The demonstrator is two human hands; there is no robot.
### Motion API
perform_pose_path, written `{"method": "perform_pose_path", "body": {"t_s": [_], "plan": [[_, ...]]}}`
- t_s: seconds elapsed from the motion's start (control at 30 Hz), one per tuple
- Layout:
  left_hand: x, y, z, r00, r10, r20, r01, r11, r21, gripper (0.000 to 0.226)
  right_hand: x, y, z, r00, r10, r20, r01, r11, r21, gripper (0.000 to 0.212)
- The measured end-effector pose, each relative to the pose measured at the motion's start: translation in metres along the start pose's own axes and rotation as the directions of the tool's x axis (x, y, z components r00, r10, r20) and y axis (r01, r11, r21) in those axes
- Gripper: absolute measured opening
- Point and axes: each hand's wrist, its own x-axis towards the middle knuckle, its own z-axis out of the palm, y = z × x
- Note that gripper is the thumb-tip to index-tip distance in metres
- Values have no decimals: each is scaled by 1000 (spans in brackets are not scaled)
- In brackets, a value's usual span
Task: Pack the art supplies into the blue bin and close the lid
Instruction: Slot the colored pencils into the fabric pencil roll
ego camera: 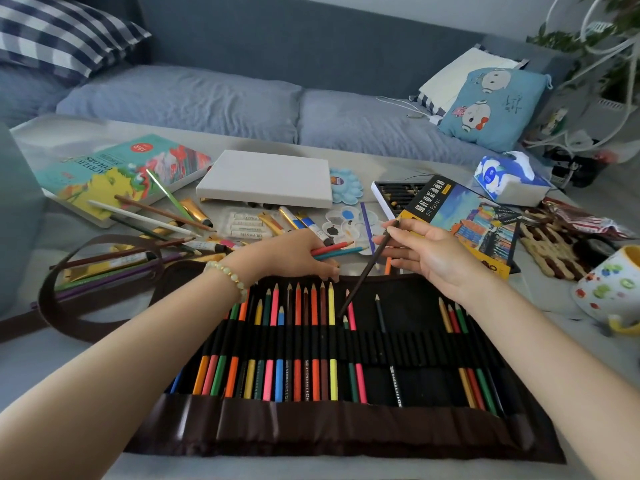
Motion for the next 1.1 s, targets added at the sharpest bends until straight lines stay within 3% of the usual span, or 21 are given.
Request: {"method": "perform_pose_path", "body": {"t_s": [0.13,0.4,0.6,0.73,0.9,1.0,1.1], "plan": [[2,-2,1,999,-14,-45,15,1000,21,42,0,-2,0,999,23,25,-22,1000,-21,11],[-3,5,-2,999,-46,-3,46,991,125,41,-1,1,2,990,143,7,-142,988,-58,10],[-1,20,0,997,-53,62,41,983,180,29,3,-3,10,995,99,17,-96,984,-152,8],[-3,16,-6,998,-38,40,35,997,70,28,6,-5,17,998,62,20,-57,982,-180,12],[-11,10,-21,996,-13,87,35,967,-254,15,7,-8,20,997,76,27,-69,980,-189,17],[-12,7,-24,996,-41,82,71,909,-410,26,8,-14,26,991,117,69,-94,958,-269,23],[-13,4,-23,996,-46,82,78,892,-445,32,7,-19,35,975,158,154,-90,923,-375,16]]}}
